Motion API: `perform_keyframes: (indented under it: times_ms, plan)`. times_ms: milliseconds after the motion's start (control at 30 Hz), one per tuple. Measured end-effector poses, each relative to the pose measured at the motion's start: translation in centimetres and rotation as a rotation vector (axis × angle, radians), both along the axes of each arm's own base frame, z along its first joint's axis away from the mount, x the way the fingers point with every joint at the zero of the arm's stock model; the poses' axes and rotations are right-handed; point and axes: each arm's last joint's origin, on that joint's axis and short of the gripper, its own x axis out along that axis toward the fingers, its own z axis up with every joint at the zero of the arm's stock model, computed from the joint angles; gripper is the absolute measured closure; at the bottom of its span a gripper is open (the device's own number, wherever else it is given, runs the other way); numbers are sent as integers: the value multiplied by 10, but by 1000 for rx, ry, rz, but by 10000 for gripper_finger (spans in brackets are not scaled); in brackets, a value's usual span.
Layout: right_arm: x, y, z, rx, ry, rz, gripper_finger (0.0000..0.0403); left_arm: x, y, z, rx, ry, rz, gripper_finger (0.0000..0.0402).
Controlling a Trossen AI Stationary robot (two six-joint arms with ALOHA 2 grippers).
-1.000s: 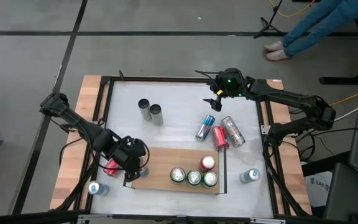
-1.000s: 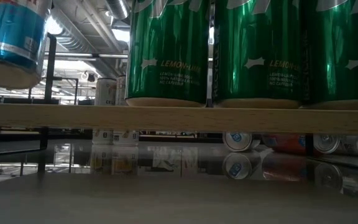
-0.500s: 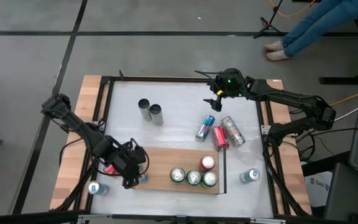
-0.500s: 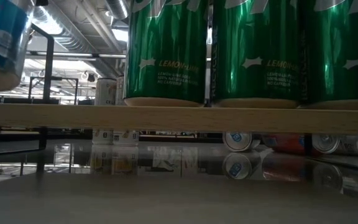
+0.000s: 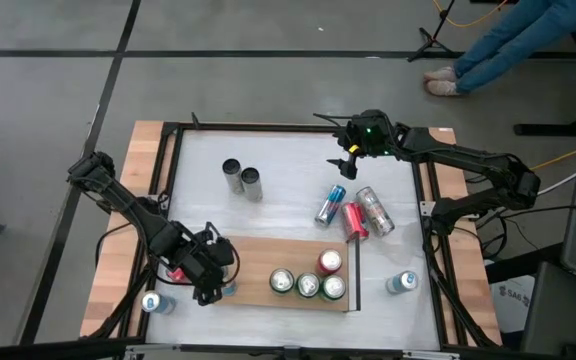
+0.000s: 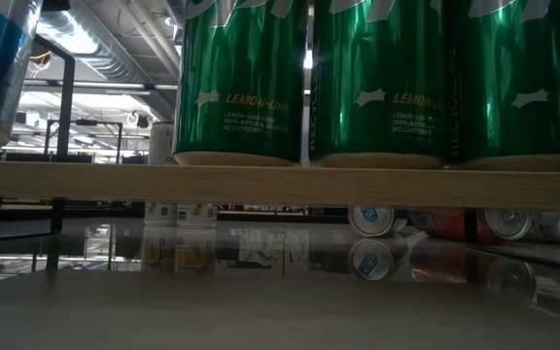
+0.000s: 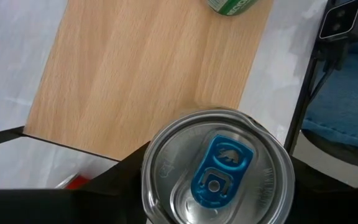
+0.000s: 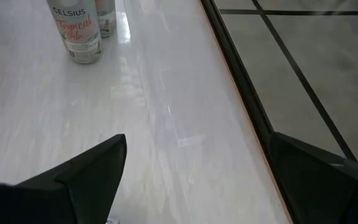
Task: Place canned beverage on shelf
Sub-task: Put the blue soda can on the shelf
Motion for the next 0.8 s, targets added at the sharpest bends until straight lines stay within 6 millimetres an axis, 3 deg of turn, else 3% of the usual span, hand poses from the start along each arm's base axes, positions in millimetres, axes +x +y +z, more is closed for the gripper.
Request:
perform_keyframes:
  times_ms: [267,800]
  plan:
    - [0,0,0,0,0,0,22,0,0,0,2,-2,0,162]
    - [0,0,0,0,0,0,22,1,2,0,88,-46,-28,163]
